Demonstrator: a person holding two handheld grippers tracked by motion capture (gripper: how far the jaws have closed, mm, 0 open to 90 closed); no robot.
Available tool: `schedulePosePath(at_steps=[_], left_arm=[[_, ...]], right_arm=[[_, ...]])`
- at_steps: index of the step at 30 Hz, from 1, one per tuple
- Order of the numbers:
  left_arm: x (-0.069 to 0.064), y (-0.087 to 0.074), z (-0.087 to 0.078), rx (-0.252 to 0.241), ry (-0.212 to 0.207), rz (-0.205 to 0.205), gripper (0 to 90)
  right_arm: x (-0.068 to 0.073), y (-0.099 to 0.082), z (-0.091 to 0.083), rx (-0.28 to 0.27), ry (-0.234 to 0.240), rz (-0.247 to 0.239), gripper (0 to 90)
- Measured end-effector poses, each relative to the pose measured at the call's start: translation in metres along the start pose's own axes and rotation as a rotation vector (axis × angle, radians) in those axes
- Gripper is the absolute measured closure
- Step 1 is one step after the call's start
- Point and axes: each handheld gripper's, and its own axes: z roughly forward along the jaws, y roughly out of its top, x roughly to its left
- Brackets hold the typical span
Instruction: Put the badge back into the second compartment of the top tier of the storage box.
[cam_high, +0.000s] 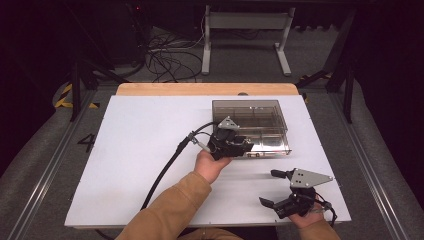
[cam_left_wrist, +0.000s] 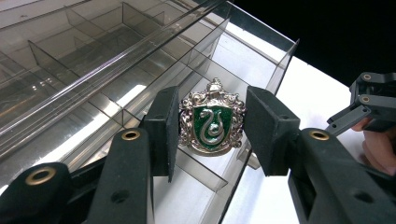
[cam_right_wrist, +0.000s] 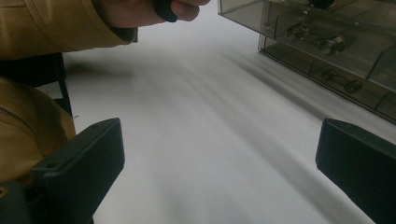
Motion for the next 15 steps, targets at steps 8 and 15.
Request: schedulePosePath(at_steps=[8,15], left_arm=[[-0.0001,0.0001,0.0005,-0.001,0.003,0.010,56.5],[-0.0008,0.0003,0.0007,-0.008,0.006,0.016,51.0]], right_arm=[[0.0000,0.0000,0.0000,0.000,0.001,-0.001,1.8],[0.0001,-0.0002,0.0000,0.002,0.003,0.000,1.8]])
